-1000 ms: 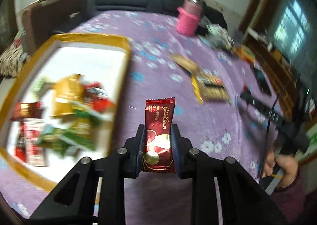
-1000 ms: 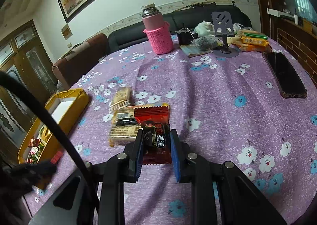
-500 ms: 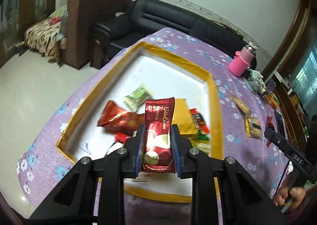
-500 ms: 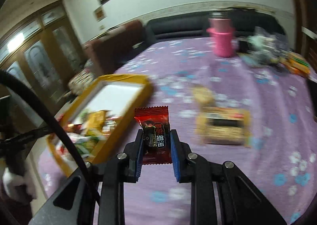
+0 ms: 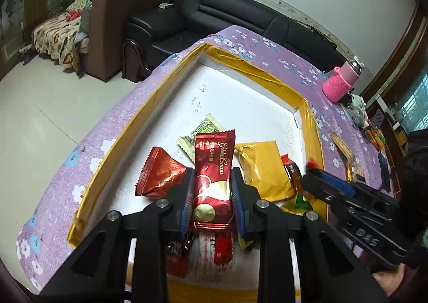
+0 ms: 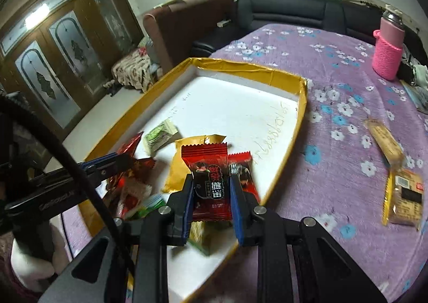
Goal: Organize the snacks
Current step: 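Carry both red packets over the yellow box and open both grippers, then withdraw both grippers from the box toward the cracker packs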
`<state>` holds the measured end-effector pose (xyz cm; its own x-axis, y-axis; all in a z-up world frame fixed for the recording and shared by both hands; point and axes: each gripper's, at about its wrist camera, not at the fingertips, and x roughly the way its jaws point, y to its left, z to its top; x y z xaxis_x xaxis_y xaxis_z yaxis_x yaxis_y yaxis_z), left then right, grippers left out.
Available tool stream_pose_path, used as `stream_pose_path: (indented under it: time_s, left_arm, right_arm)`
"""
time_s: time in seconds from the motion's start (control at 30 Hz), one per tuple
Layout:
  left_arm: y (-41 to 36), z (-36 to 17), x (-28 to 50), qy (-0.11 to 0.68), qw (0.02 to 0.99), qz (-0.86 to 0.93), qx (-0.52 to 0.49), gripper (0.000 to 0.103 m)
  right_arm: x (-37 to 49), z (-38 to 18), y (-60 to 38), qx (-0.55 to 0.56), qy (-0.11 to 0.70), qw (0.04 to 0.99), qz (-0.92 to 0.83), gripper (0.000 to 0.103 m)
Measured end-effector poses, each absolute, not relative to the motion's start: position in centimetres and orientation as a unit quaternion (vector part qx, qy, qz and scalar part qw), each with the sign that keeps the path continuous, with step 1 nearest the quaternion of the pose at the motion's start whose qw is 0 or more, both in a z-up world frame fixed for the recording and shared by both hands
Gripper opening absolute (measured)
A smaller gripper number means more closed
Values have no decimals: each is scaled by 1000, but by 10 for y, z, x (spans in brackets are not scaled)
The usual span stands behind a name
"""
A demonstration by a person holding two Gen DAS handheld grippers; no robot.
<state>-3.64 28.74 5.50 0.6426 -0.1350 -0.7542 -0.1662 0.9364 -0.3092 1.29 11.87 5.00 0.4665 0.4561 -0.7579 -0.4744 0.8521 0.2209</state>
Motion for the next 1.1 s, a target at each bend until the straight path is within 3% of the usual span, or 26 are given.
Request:
stream_pose_path:
  time_s: [0.07, 0.13, 0.2, 0.27, 0.47, 0.67, 0.97, 1.1]
  left_arm:
    - [288, 56, -37, 420, 889, 4, -182, 33]
    - [289, 57, -39, 418, 889, 0, -186, 44]
    - [289, 60, -41, 413, 891, 2, -187, 66]
    - [289, 66, -48, 402, 896, 3, -189, 77]
    - [279, 88, -72, 382, 906, 42, -180, 97]
    - [253, 106, -110, 343, 922, 55, -172, 97]
    - [186, 127, -141, 319, 944, 74, -36, 97]
    - [172, 133, -151, 312, 947, 69, -21, 97]
  right_arm:
    - [19, 46, 122, -14, 445, 856, 263, 24]
    - [21, 43, 123, -15, 447, 856, 258, 24]
    - [24, 41, 123, -11, 449, 855, 259, 26]
    - [23, 44, 120, -3, 443, 859, 257, 27]
    - [0, 71, 98, 28, 405, 875, 263, 36]
    - [-39, 84, 59, 61, 381, 885, 259, 43]
    - [-101, 92, 0, 96, 327, 917, 209, 49]
    - [-117, 98, -17, 104, 313, 925, 188, 49]
